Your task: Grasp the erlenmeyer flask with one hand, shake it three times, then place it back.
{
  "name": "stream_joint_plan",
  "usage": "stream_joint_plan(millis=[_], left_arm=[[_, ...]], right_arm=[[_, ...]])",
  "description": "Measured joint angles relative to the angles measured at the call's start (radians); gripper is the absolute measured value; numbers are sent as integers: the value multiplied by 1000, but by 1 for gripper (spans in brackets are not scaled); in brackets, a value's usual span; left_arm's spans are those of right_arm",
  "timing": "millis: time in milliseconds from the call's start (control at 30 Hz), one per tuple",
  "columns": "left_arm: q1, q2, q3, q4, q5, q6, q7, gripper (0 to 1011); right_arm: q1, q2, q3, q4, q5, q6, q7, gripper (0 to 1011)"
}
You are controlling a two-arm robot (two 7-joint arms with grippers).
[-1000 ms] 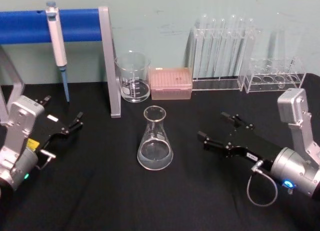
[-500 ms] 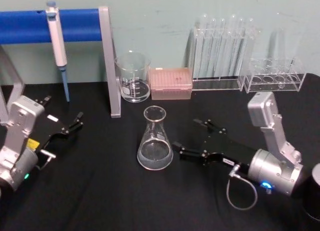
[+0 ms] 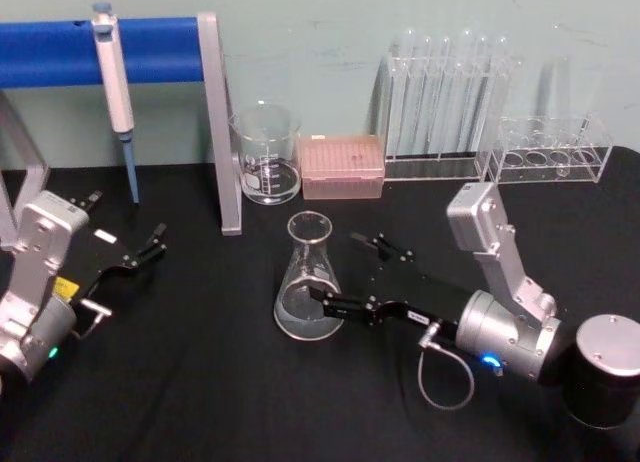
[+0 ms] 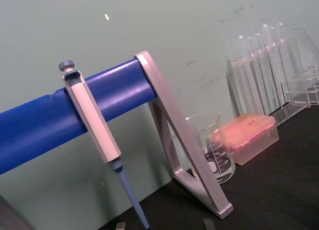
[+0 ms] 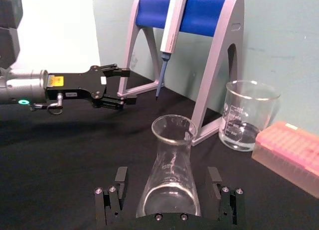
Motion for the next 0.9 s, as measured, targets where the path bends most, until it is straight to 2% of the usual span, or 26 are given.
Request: stream_joint_plan(millis=[133,367,900], left_arm=[[0,0,0,0,0,0,0,1001],[0,0,0,0,0,0,0,1001],[0,0,0,0,0,0,0,1001]], right_arm=[[14,-26,-10,21,-37,-21,-28,1000],[32,-61,-18,52,-71,-31,-40,1000],[77,-129,-21,134,-117,-45,-51,1000]])
